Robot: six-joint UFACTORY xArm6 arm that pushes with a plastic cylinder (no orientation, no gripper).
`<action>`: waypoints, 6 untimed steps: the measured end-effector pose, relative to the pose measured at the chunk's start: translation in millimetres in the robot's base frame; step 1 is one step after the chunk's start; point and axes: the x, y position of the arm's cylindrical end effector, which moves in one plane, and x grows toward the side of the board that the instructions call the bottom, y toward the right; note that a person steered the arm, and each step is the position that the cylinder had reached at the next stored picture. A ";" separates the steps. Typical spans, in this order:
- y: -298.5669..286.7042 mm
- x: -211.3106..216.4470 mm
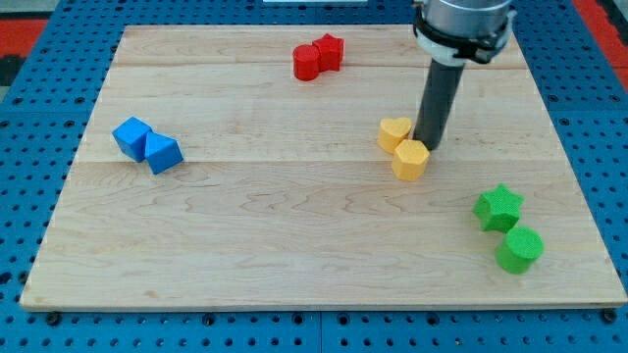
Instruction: Place the yellow hexagon diagonally bottom left to the yellow heart
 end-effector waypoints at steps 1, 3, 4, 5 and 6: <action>-0.2 7.6; 25.7 37.0; -50.1 34.6; -87.5 34.1; -62.3 38.4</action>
